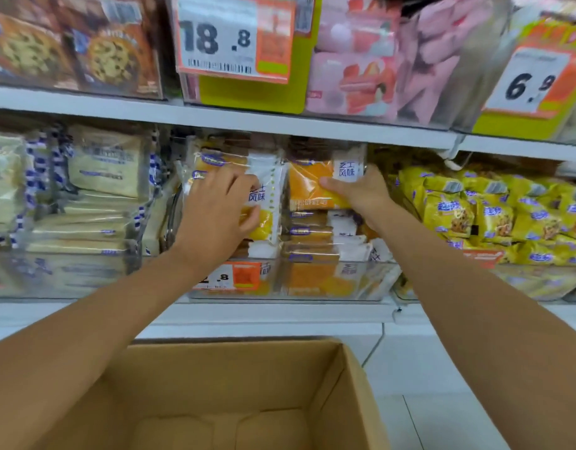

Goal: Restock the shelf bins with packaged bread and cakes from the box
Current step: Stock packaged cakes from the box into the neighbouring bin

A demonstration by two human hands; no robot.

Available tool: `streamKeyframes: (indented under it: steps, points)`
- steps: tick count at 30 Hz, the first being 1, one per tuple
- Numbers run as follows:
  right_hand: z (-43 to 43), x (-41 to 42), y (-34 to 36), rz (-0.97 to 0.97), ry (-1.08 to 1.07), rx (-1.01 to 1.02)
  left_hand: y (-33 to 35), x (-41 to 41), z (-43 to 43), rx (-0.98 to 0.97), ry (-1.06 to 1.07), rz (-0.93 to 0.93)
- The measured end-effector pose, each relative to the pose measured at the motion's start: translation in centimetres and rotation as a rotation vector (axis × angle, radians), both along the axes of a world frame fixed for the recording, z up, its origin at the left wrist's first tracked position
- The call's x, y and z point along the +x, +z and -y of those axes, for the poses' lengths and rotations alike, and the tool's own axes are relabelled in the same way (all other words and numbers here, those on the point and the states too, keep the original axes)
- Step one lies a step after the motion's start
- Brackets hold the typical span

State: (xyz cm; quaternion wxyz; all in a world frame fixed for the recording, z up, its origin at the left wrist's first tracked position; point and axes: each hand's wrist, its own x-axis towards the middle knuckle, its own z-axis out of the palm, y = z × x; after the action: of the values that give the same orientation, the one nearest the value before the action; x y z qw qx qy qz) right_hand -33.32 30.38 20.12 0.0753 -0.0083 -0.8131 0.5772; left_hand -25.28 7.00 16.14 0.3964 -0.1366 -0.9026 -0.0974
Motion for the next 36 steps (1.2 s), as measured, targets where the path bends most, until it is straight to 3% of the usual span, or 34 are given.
streamKeyframes:
  steps: [3,7,11,13,16,21,25,36]
  points:
    - [0.1,-0.3,-1.6,0.011,-0.063,0.157,-0.3,-0.1,0.1,0.022,-0.014,-0.012]
    - [-0.1,1.0,-1.8,-0.164,-0.118,0.292,-0.3,0.0,0.0,0.028,-0.024,-0.017]
    - [-0.3,2.6,-1.7,-0.556,-0.103,0.873,-0.2,0.1,-0.1,0.041,-0.026,-0.017]
    - [-0.2,2.3,-1.8,-0.606,0.041,1.114,-0.1,0.2,-0.2,0.038,-0.025,-0.015]
    - [-0.2,0.8,-1.6,-0.592,0.134,1.291,-0.2,0.3,-0.1,0.024,-0.005,-0.029]
    - [-0.3,-0.5,-1.7,-0.548,0.111,1.294,-0.4,0.1,0.2,-0.052,0.016,-0.015]
    - [0.6,-0.5,-2.1,-0.693,0.092,1.262,-0.6,-0.4,0.3,-0.133,0.064,0.086]
    - [0.6,-1.8,-2.1,-0.628,0.197,1.221,-0.9,-1.0,0.5,-0.179,0.087,0.083]
